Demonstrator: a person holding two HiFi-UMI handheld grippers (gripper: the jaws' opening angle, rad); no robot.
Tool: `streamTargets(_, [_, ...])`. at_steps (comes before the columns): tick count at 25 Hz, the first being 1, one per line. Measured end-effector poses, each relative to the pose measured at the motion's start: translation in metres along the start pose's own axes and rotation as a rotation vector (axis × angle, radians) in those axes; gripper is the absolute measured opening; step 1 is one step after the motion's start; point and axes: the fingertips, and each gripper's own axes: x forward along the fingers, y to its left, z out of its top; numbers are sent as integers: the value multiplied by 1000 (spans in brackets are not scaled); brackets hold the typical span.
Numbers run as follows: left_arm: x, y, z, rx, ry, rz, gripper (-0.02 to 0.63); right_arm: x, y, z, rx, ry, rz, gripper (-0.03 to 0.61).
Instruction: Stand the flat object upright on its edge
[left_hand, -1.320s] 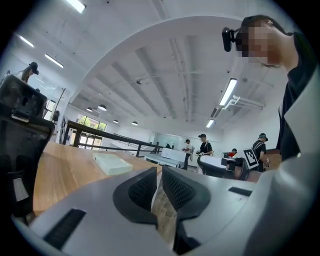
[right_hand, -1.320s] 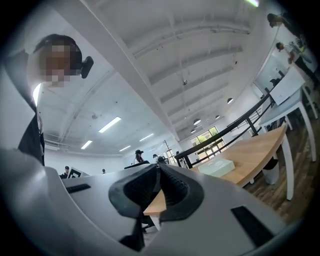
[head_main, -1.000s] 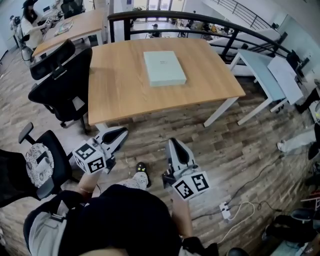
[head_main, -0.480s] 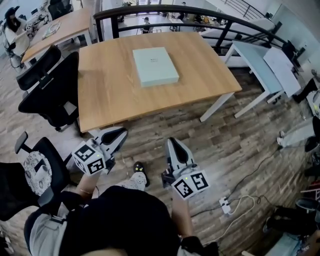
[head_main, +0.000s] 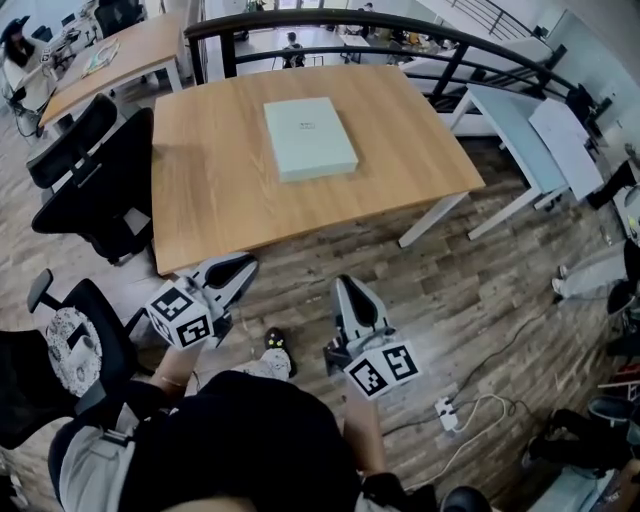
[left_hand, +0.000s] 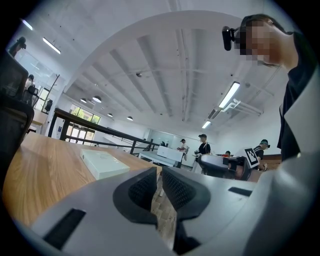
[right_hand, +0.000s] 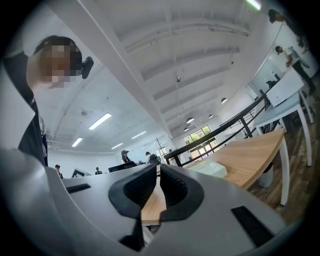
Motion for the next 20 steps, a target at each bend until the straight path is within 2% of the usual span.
streamTargets(10, [39,18,14,2,-6,-29,44,21,-29,17,-14,-3,-22,31])
streamTargets(20, [70,48,24,-21,-11,-20,44,55,-59,29,-5,-1,-23,31])
